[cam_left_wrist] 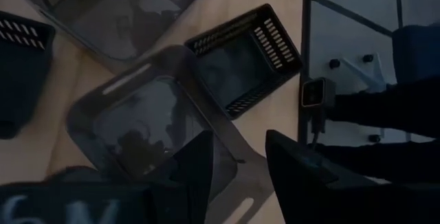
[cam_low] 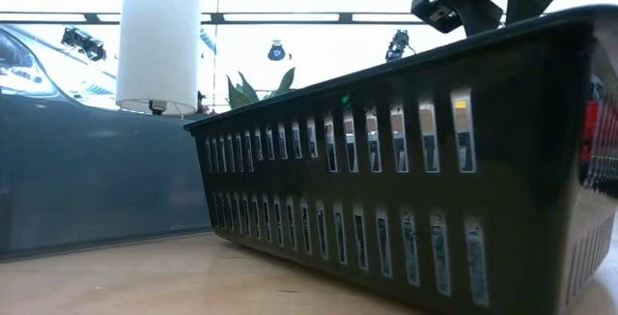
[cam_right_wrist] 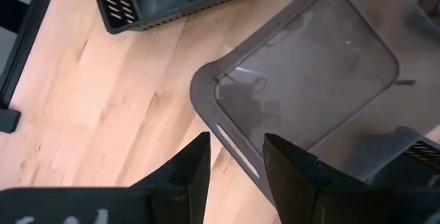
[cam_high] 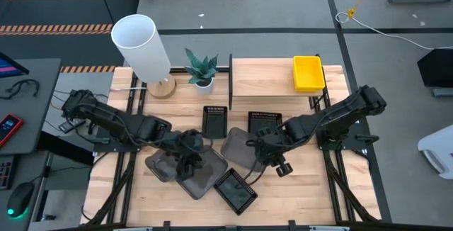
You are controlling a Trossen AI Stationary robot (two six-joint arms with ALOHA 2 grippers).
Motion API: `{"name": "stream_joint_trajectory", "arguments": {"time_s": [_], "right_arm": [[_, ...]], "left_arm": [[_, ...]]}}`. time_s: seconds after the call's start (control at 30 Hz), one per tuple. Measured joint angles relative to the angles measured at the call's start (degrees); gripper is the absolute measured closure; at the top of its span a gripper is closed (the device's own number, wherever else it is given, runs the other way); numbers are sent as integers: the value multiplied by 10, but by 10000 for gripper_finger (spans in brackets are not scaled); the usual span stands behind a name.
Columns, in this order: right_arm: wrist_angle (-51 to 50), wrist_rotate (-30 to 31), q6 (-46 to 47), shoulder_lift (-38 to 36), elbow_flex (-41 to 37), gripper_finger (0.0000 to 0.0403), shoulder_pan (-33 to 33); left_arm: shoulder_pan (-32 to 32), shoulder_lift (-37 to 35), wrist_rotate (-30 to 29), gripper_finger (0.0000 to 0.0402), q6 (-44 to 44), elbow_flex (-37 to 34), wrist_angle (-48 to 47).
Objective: Stack baskets on shelf by color
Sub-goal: Stack the middle gray bin on top of the gray bin
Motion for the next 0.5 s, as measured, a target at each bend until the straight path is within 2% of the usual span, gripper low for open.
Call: {"name": "stream_joint_trajectory", "arguments": {"time_s": [0.27, 0.5], "right_arm": [[-24, 72, 9, -54, 0, 264, 0], [-33, 160, 12, -117, 0, 264, -3]], "left_arm": [[-59, 11, -25, 260, -83, 1, 4], [-122, 61, -25, 260, -182, 0, -1]]}}
